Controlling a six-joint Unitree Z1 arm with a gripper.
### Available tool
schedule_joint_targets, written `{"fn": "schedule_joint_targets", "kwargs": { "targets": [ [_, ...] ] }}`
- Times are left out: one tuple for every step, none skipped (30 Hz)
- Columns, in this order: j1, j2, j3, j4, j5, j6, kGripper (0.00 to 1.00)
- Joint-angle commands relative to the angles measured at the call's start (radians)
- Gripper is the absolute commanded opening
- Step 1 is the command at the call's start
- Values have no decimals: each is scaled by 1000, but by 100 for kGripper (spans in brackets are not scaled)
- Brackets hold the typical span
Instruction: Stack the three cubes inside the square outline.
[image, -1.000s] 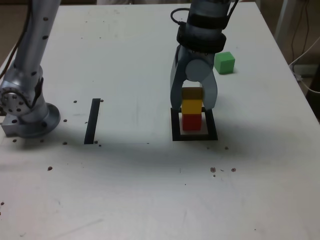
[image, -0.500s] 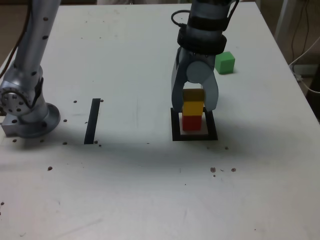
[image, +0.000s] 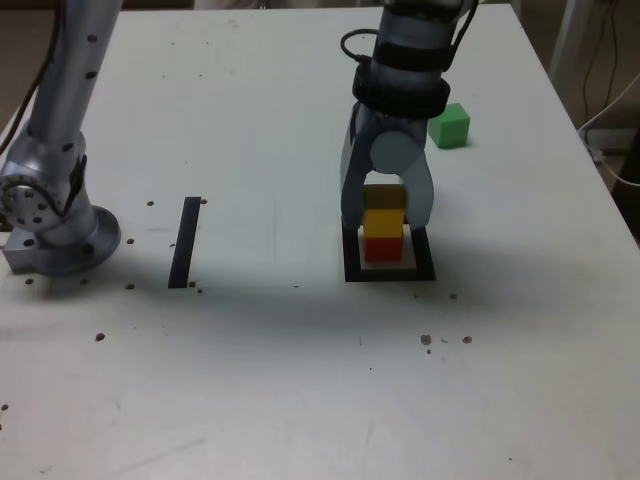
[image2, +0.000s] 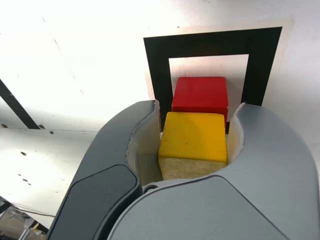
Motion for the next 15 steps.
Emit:
{"fn": "schedule_joint_targets", "kwargs": {
  "targets": [
    [-1, 5, 6, -7, -1, 2, 92],
    [-1, 4, 8, -9, 0, 2, 96],
    [-1, 3, 10, -11, 0, 2, 98],
    [-1, 1, 12, -13, 1, 2, 99],
    [-1, -2, 14, -16, 2, 2, 99],
    [-1, -5, 16, -18, 3, 2, 100],
    [0, -9, 19, -21, 4, 2, 100],
    [0, -15, 20, -22, 6, 2, 100],
    [1, -22, 22, -24, 9, 2, 100],
    [2, -30, 23, -23, 13, 1, 99],
    [5, -40, 24, -22, 18, 0, 99],
    [9, -51, 24, -20, 25, -1, 99],
    [13, -62, 25, -16, 34, -4, 99],
    [19, -73, 25, -10, 44, -8, 99],
    [30, -88, 26, 1, 59, -14, 99]
  ]
}}
